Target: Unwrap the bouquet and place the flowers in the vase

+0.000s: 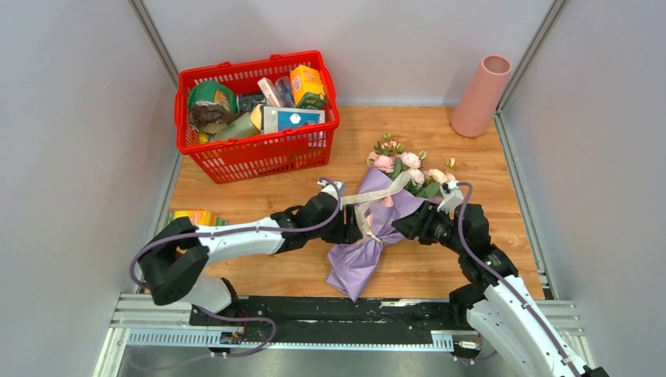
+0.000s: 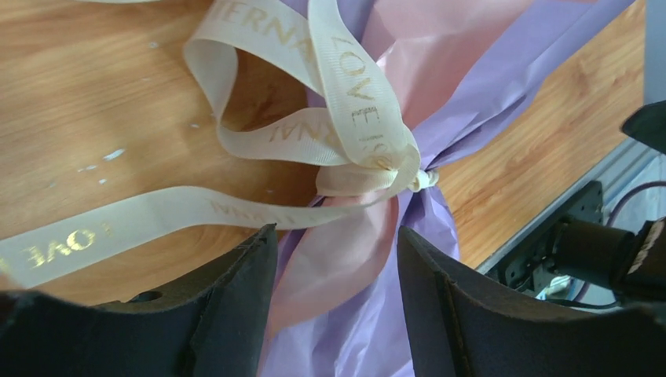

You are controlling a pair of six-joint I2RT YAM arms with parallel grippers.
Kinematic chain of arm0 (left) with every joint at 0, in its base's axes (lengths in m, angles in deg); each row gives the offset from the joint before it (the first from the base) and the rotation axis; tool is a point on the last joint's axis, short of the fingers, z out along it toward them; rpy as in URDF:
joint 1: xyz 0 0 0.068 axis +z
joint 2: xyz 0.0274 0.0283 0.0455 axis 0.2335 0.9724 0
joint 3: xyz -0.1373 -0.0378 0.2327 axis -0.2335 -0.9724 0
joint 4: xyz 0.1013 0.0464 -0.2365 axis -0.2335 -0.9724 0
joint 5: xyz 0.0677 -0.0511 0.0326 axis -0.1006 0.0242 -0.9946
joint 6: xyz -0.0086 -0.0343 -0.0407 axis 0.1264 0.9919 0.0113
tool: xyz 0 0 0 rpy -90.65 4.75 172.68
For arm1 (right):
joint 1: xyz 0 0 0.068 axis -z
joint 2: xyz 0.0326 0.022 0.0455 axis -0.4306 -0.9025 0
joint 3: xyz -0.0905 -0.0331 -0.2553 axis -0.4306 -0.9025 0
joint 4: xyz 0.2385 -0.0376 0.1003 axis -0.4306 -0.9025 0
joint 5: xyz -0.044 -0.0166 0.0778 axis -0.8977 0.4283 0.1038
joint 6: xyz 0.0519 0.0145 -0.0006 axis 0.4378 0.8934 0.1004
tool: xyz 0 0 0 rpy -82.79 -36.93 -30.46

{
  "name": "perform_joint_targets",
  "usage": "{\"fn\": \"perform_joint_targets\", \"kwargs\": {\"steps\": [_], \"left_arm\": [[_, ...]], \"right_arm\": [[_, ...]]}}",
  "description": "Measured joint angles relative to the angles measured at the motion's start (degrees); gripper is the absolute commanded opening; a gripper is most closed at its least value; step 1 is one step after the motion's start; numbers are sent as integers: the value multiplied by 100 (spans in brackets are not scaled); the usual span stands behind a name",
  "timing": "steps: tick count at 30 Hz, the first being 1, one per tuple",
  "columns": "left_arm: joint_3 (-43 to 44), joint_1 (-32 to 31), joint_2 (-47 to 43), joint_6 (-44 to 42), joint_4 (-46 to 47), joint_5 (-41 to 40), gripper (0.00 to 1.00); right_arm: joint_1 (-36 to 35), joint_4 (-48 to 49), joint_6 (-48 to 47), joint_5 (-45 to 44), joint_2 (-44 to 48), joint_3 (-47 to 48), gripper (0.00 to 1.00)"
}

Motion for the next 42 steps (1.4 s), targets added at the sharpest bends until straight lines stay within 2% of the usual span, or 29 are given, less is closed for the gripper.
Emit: {"fn": "perform_joint_targets", "kwargs": {"steps": [2,7,8,10,11,13,14,16,17,27,36,42], "left_arm": [[103,0,352,-90,127,203,63],[315,0,951,-273,269,435,33],[315,0,955,-286,273,442,23],[315,0,931,-280,293,450,15],[315,0,901,-269,291,428,14],[315,-4,782,-260,236,378,14],[315,-4,708,-260,208,352,19],[315,-4,549,-260,129,306,38],[321,-4,461,-254,105,291,40],[597,-4,455,-313,-149,122,40],[973,-4,763,-496,-560,-245,56],[1054,-4,758,-625,-817,-549,56]], "right_arm": [[0,72,4,68,66,-83,48],[0,254,2,188,85,-254,47],[0,264,2,197,83,-280,47],[0,308,-2,210,83,-358,47],[0,339,-11,210,83,-413,48],[0,385,-26,205,81,-494,48],[0,433,-42,203,76,-546,48],[0,492,-52,201,46,-625,49],[0,529,-68,199,9,-664,49],[0,782,-101,214,-149,-726,49],[0,831,-105,269,-37,-726,49],[0,831,-105,271,-35,-726,49]]}}
